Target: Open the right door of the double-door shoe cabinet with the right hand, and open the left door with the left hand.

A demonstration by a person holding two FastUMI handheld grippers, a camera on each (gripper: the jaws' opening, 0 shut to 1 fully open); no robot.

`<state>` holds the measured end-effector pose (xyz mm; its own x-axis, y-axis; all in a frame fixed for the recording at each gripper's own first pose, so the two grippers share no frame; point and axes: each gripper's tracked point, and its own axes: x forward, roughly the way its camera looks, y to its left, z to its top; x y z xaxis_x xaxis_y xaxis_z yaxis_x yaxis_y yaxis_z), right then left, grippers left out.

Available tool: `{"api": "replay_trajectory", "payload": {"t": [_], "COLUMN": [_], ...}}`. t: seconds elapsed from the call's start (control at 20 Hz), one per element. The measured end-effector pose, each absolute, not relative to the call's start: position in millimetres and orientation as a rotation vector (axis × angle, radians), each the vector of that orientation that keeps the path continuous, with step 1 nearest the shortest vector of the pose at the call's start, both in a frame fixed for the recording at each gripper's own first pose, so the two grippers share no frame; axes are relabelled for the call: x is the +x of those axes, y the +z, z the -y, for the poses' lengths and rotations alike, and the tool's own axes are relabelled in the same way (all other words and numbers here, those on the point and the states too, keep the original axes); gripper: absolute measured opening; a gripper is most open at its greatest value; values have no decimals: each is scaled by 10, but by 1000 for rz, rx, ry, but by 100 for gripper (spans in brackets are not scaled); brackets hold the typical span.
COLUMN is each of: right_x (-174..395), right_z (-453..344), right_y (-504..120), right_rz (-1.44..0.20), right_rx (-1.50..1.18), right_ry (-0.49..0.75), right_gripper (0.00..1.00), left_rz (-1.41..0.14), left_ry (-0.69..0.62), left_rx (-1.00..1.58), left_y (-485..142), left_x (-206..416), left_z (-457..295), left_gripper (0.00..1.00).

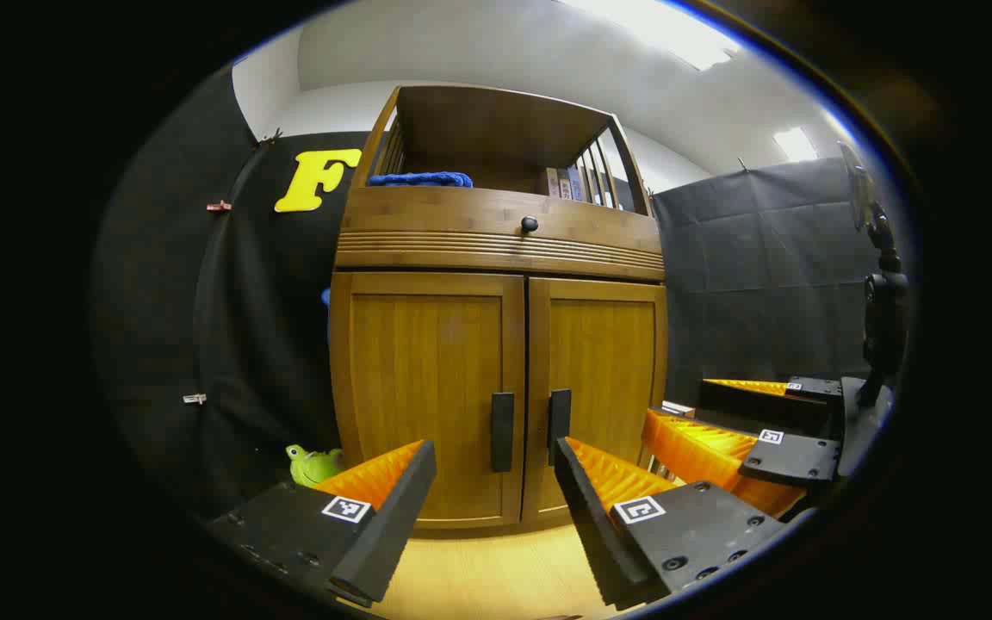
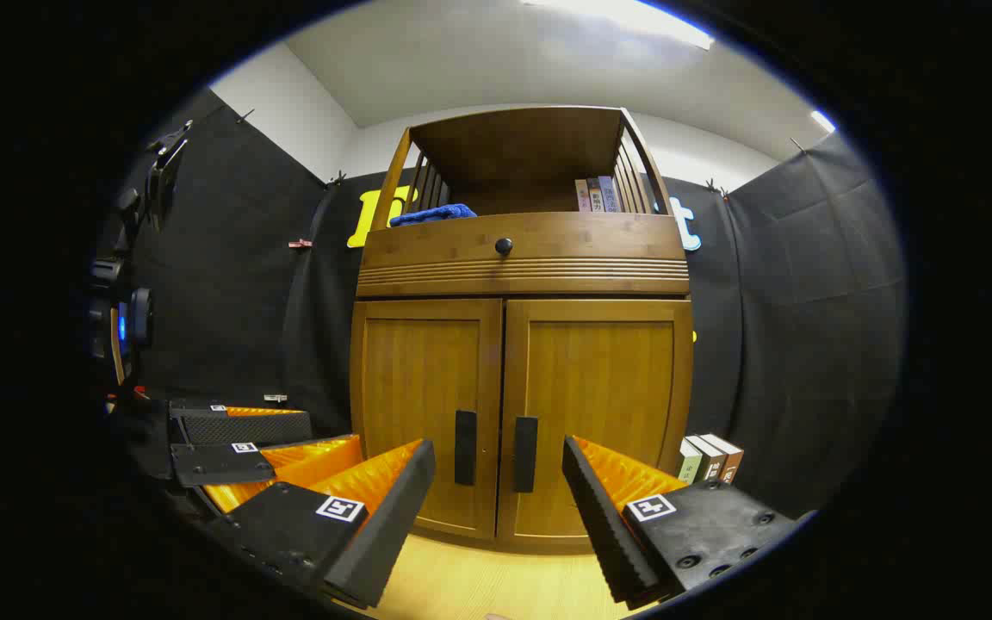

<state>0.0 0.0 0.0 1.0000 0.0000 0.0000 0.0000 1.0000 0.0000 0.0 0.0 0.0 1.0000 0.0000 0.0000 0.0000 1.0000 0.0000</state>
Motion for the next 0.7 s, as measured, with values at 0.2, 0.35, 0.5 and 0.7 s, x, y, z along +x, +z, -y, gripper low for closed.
{"api": "replay_trajectory", "payload": {"t": [0.2, 0.35, 0.5, 0.7], "right_x": [51, 84, 90, 81], "right_z": [-4, 42, 63, 98], "right_y": [-53, -99, -111, -98], "right_rz": [5, 0, -2, 8], "right_rx": [-22, -16, -12, -26], "right_ry": [2, -5, -7, -12], "right_gripper": [94, 94, 94, 94], "left_rz": [10, 4, 4, 4], "left_ry": [-13, -12, 3, -13], "left_rx": [1, 19, 45, 23], "left_y": [7, -38, -27, -46], "left_x": [47, 113, 187, 182], "left_z": [3, 6, 2, 57], "left_gripper": [84, 84, 84, 90]}}
